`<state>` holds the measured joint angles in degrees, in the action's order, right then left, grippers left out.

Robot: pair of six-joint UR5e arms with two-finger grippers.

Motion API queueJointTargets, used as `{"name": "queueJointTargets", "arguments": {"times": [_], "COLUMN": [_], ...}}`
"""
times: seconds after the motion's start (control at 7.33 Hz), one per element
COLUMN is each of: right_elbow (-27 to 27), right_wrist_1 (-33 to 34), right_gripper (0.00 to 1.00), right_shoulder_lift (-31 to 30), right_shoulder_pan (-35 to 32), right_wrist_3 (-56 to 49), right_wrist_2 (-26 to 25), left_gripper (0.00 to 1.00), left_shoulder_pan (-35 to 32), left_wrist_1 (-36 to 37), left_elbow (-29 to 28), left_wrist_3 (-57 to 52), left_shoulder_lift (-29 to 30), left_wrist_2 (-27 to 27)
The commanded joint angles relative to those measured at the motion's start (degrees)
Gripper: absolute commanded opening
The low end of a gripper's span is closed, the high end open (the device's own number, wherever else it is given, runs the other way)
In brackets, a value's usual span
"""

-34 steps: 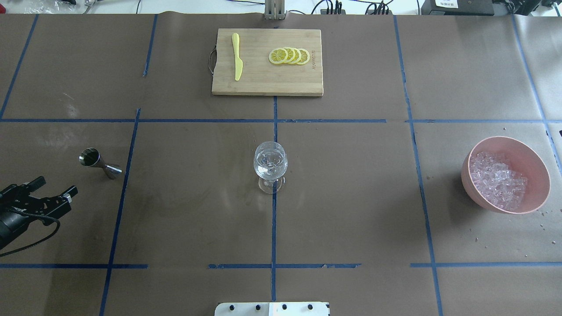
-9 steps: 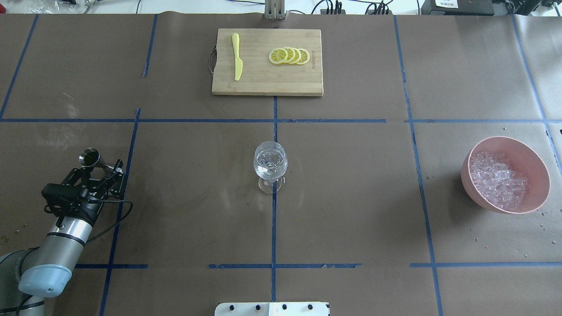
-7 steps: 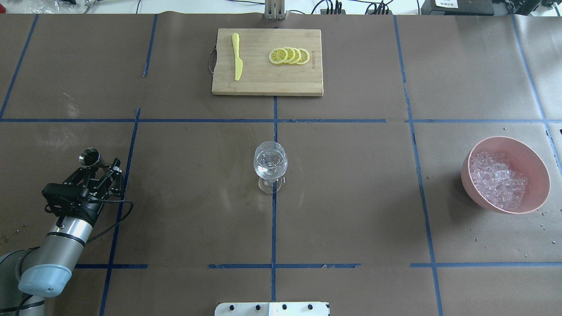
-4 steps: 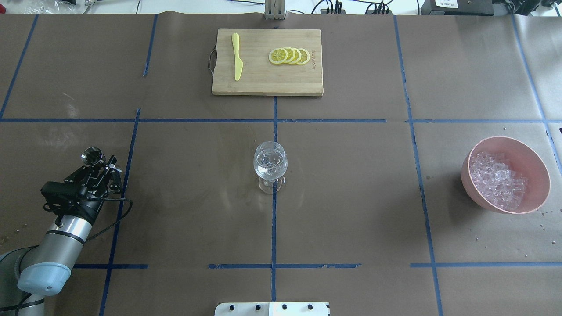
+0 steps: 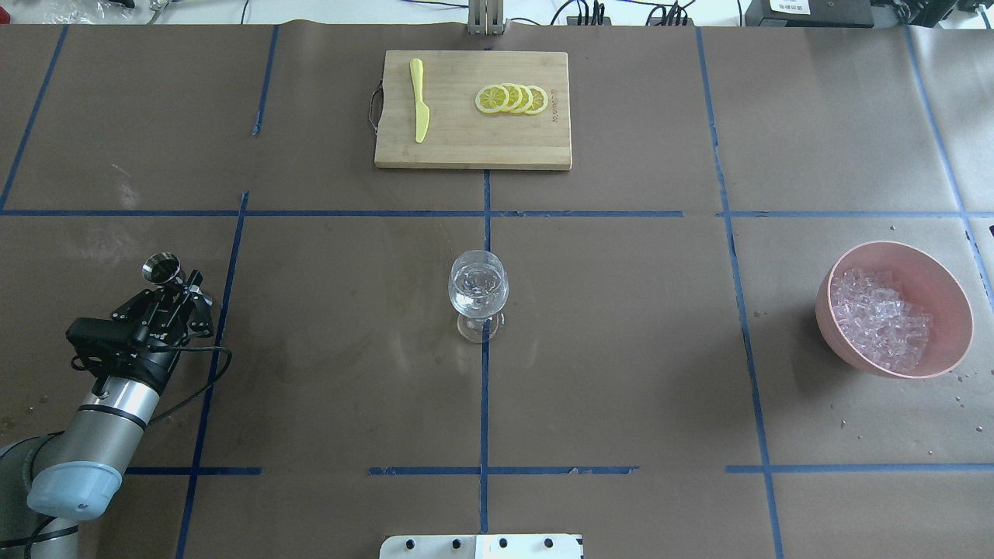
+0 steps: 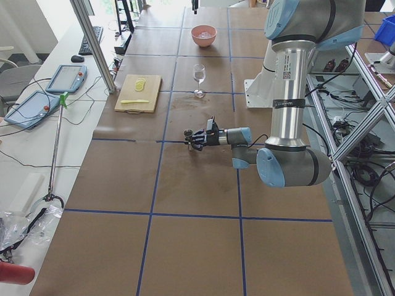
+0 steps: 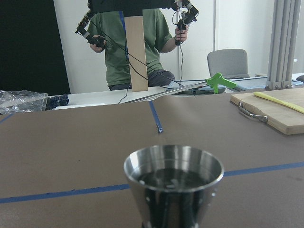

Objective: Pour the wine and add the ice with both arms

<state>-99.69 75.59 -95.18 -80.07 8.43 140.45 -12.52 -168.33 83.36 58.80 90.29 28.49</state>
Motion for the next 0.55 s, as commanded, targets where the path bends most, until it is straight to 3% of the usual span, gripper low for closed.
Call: {"name": "queueJointTargets", "arguments": {"times": [0.0,0.41], "right_elbow": [-0.4,-2.5], "right_wrist_1": [0.0,0.0], "right_gripper": [1.00,1.00], "right_shoulder_lift": [0.0,-0.1], "right_shoulder_pan": [0.0,0.0], "right_wrist_3": [0.0,0.0], "right_wrist_2": [0.0,0.0], "left_gripper": [0.00,0.00], "left_shoulder_pan": [-0.3,-0.2], "left_wrist_1": [-1.0,-1.7], "left_elbow": [0.9,4.2], "left_wrist_3": [-0.3,-0.8], "left_shoulder_lift": [0.1,0.3], "left_wrist_2": [0.1,0.1]}}
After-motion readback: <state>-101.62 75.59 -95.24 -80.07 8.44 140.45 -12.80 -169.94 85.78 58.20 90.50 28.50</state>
